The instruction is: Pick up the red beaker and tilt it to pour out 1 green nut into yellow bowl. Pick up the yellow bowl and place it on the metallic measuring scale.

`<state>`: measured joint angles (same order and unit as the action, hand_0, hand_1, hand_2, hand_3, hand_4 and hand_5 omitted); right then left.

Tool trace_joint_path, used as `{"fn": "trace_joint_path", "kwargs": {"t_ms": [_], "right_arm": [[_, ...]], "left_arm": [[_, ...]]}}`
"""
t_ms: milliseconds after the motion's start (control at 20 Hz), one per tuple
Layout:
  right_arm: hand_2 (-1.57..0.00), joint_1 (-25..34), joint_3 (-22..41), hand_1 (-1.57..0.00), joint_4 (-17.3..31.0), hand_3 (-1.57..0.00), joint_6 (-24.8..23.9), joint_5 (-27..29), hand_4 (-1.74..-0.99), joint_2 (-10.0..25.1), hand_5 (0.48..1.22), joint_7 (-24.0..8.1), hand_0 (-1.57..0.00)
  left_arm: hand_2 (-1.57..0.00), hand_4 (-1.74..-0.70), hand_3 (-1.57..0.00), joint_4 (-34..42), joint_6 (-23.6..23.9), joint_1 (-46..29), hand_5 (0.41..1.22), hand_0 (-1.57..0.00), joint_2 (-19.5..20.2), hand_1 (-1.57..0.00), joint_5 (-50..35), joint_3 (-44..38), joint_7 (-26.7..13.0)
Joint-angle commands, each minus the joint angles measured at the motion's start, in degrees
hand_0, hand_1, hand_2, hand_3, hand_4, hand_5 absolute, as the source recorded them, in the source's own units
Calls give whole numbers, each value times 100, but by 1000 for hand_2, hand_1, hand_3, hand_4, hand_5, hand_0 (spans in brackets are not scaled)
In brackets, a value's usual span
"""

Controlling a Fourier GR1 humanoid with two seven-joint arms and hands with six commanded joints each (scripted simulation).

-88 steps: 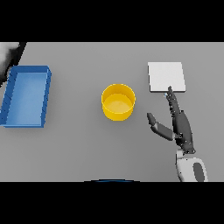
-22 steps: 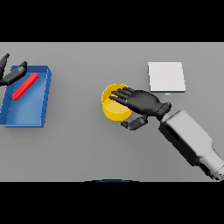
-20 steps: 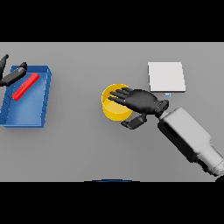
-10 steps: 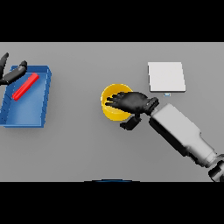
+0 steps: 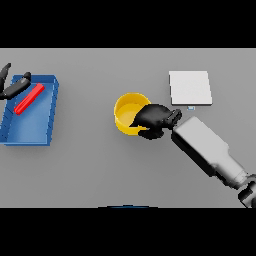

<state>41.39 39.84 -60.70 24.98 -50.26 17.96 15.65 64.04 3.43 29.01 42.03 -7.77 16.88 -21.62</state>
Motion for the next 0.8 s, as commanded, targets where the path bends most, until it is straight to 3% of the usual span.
{"fn": "trace_joint_path", "kwargs": {"t_ms": [0,150,300,500,750], "right_arm": [[-1071,5,17,-1094,-31,-882,53,-7,-1578,-21,1113,-101,-1114],[-1246,-54,1,-1327,-153,-1066,152,80,-1658,19,1166,-247,-1337],[-1330,-36,6,-1446,-214,-1171,242,139,-1698,80,1193,-304,-1451],[-1415,83,-110,-1520,-467,-1185,420,309,-1724,224,1209,-308,-1522],[-1491,98,-324,-1554,-1040,-1153,832,518,-1735,488,1217,-665,-1555]], "left_arm": [[1,-787,1,16,2,18,707,1,31,1,-5,-17,-50],[1,-784,1,-29,-54,47,711,1,95,1,16,-22,-36],[1,-785,1,-37,-77,95,712,1,21,1,-22,-13,-28],[1,-778,1,-65,-50,72,704,1,21,1,30,14,-22],[1,-776,1,21,-44,115,702,1,48,1,7,-7,-35]]}}
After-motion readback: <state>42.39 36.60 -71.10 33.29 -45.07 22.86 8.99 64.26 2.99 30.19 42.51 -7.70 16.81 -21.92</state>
